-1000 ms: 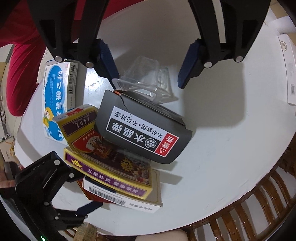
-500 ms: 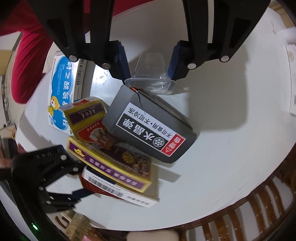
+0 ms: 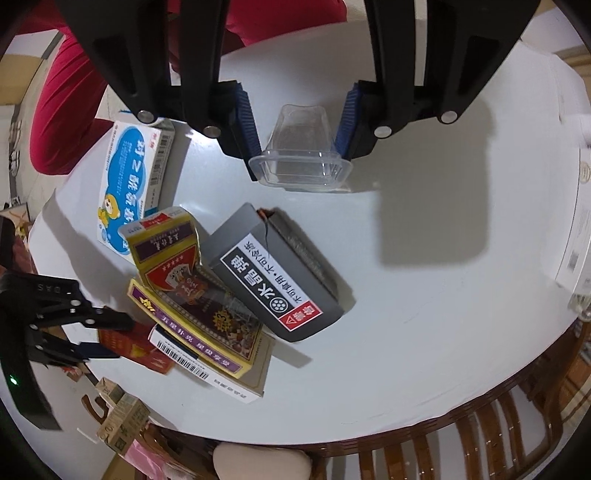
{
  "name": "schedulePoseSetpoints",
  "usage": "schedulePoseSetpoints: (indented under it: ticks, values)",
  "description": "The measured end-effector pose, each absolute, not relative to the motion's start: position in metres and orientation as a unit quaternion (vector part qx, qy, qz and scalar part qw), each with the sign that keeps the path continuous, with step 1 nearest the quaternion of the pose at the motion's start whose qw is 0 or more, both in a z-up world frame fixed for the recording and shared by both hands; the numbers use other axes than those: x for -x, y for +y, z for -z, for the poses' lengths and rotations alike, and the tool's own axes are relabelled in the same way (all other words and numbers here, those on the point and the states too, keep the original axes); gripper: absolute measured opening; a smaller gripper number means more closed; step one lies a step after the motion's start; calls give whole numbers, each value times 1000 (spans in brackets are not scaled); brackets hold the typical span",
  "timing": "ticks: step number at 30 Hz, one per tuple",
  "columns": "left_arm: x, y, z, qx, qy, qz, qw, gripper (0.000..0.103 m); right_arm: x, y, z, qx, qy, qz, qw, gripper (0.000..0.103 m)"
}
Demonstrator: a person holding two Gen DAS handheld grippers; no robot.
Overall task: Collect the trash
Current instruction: 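Lift the cup and red pack and carry them toward the bag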
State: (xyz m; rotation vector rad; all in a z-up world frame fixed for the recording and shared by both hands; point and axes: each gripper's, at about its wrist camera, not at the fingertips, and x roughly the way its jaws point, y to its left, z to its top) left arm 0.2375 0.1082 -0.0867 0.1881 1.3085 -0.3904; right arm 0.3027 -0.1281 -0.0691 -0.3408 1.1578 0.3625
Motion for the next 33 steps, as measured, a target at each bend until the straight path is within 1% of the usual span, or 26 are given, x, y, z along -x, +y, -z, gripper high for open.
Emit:
schedulePoseSetpoints:
  ticks: [11, 21, 28, 33]
  values:
    - [-207, 111, 37, -90, 570, 169, 799, 38, -253, -141, 5, 148, 493, -149, 845, 57]
    - [-167, 87, -9, -109, 536, 173, 819, 38, -171, -140, -72, 161, 418, -156, 881, 57]
    - [-138, 65, -22, -130, 526, 188, 819, 39, -119, -140, -105, 170, 388, -160, 892, 57]
    - [-119, 47, -24, -146, 520, 205, 816, 39, -88, -139, -114, 173, 379, -160, 895, 57]
